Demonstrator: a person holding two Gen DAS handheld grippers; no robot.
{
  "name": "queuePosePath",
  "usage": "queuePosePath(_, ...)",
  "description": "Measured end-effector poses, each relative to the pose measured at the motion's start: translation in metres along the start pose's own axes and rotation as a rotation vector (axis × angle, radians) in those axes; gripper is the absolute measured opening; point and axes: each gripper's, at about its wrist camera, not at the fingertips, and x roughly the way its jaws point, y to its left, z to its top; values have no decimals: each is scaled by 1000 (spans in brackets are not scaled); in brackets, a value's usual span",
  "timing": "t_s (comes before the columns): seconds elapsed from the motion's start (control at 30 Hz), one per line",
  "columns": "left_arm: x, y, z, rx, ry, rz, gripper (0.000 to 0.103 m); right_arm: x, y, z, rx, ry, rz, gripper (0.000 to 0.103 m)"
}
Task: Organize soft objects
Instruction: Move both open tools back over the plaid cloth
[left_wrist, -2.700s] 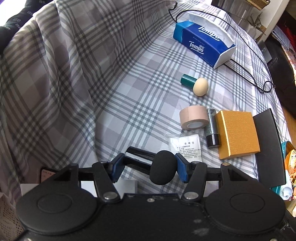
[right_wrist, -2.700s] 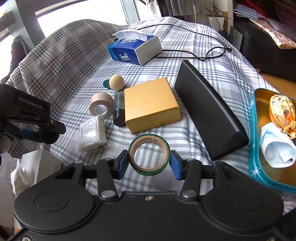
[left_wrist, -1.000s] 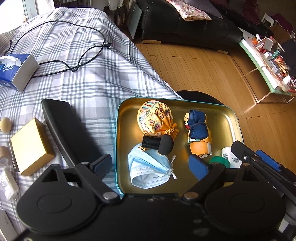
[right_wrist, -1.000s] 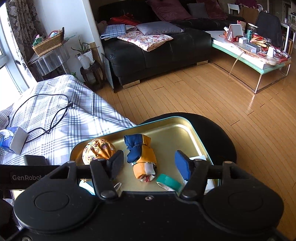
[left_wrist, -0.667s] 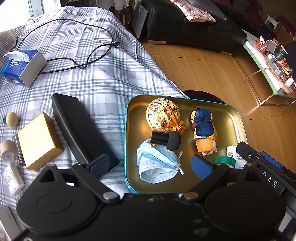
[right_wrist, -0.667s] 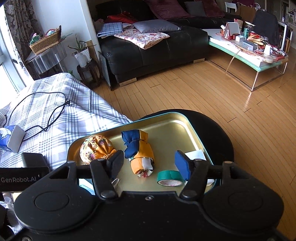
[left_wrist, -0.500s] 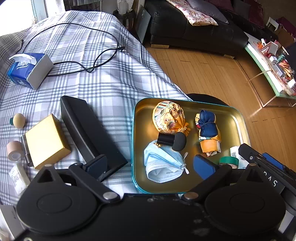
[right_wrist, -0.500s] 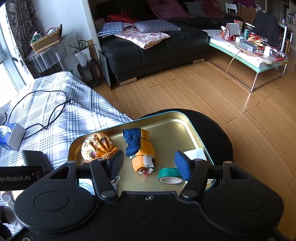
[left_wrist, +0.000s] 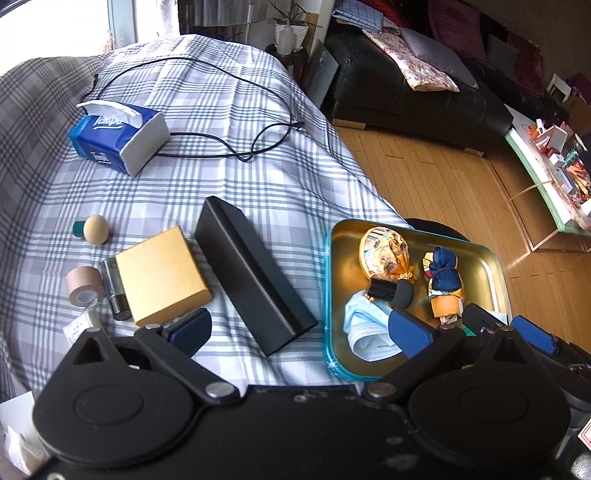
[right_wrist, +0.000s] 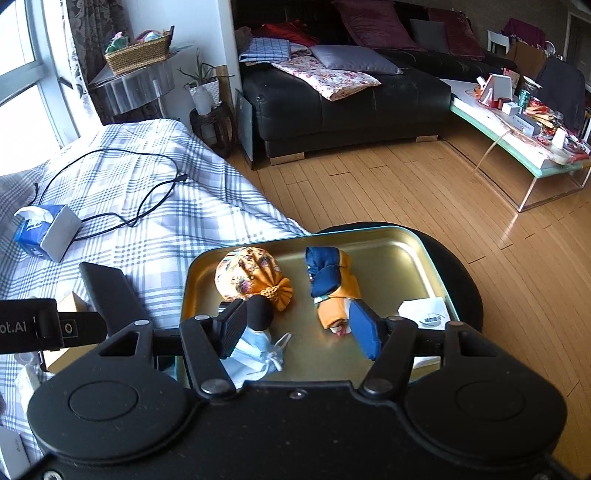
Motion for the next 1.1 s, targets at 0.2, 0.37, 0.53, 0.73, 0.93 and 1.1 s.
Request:
queuePosePath(0.2, -18, 44, -3, -65, -33, 21, 102, -7, 47, -8, -96, 17, 46, 60)
queuePosePath(0.37, -28, 87, -5, -135, -64, 76, 102, -10, 93, -21, -196, 40, 92, 60)
queuePosePath(0.53, -32, 132, -5, -226, -87, 136, 102, -8, 133, -35, -273, 86, 133, 60)
queuePosePath(0.73, -31, 178, -11, -315, -86, 165, 102, -7, 175, -50, -360, 126, 161, 60)
queuePosePath(0.93, -22, 212, -16, -398, -63, 168, 102, 1, 209, -62, -409, 183, 197, 60)
queuePosePath(1.1, -19, 240, -17, -454, -71, 233, 102, 12, 232, -66, -459, 199, 198, 60)
